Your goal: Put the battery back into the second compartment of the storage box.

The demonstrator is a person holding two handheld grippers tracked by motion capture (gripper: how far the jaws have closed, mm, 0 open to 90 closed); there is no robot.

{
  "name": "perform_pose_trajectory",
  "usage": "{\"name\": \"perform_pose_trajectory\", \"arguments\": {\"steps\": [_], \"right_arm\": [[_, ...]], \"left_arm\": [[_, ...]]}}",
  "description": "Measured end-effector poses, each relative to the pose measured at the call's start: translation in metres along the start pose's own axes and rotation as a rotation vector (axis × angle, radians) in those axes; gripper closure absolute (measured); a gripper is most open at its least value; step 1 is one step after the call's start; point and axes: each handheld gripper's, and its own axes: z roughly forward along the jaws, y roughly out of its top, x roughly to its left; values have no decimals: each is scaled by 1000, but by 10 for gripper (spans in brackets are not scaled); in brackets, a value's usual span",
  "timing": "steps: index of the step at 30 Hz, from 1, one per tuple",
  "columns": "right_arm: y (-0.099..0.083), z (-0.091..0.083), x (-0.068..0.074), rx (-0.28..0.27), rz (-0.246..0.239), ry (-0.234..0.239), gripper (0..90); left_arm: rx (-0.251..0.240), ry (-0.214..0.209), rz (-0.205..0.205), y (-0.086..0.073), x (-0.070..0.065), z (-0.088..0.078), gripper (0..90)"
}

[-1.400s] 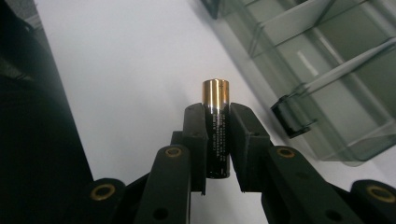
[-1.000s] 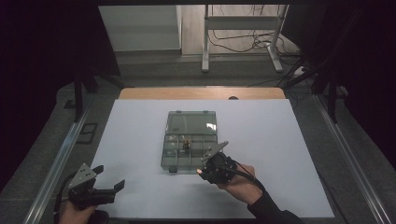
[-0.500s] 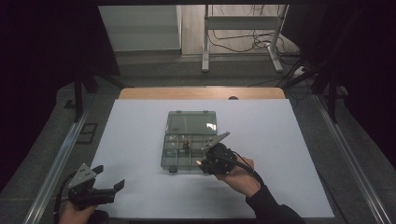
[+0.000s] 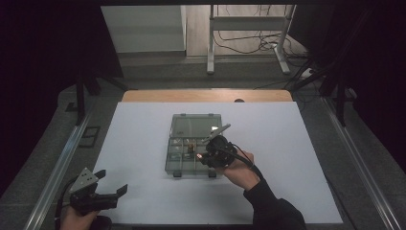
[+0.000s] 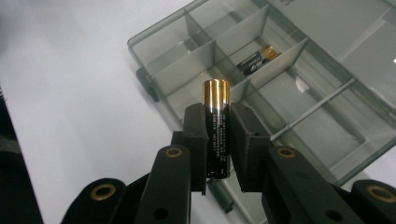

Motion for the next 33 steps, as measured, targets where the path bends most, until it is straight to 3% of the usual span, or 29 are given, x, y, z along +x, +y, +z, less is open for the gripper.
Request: {"name": "perform_pose_trajectory", "arguments": {"steps": [19, 33], "right_arm": [[44, 20, -14, -4, 33, -33, 775], [61, 55, -24, 44, 85, -84, 774]], "left_arm": [[-2, -4, 1, 0, 0, 0, 27], [-4, -7, 2, 0, 1, 0, 28]]}}
